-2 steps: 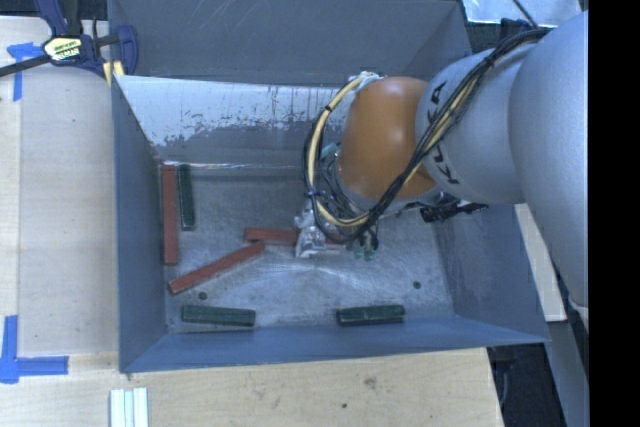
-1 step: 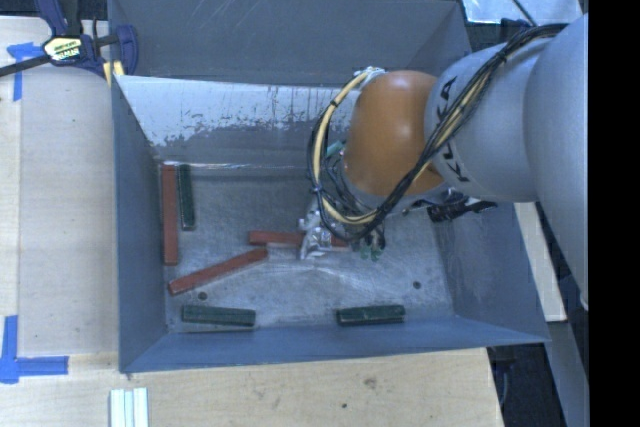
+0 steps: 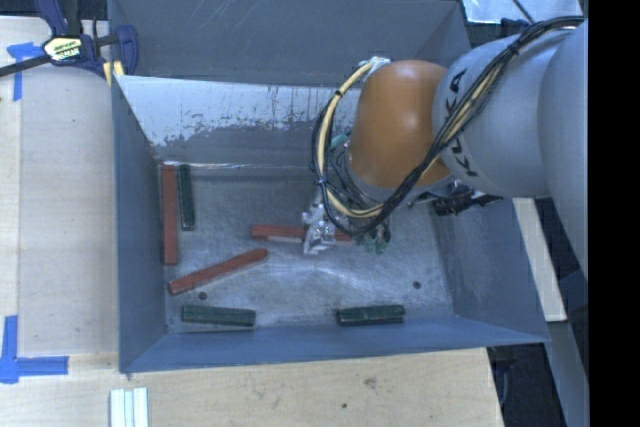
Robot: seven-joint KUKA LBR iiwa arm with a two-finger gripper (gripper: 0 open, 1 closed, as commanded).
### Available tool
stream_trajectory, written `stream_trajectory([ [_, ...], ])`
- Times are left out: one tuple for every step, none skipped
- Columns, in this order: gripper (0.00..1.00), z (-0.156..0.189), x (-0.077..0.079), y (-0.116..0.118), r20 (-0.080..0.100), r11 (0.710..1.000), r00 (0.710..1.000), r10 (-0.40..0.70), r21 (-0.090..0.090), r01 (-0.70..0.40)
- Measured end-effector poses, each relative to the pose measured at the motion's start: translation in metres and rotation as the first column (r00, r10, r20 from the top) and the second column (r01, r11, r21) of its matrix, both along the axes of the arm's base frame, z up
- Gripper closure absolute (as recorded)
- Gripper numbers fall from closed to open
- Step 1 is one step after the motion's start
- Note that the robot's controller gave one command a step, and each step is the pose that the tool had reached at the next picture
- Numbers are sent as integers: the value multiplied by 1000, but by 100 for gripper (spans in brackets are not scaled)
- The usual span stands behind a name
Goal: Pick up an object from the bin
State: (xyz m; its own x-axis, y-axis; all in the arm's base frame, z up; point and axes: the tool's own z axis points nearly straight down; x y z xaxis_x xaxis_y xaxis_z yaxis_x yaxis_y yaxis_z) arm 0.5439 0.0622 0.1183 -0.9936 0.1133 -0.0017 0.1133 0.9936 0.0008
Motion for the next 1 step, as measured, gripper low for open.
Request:
stream_trajectory([
  [100, 12, 1, 0, 2, 1000, 1000, 0, 0, 0],
])
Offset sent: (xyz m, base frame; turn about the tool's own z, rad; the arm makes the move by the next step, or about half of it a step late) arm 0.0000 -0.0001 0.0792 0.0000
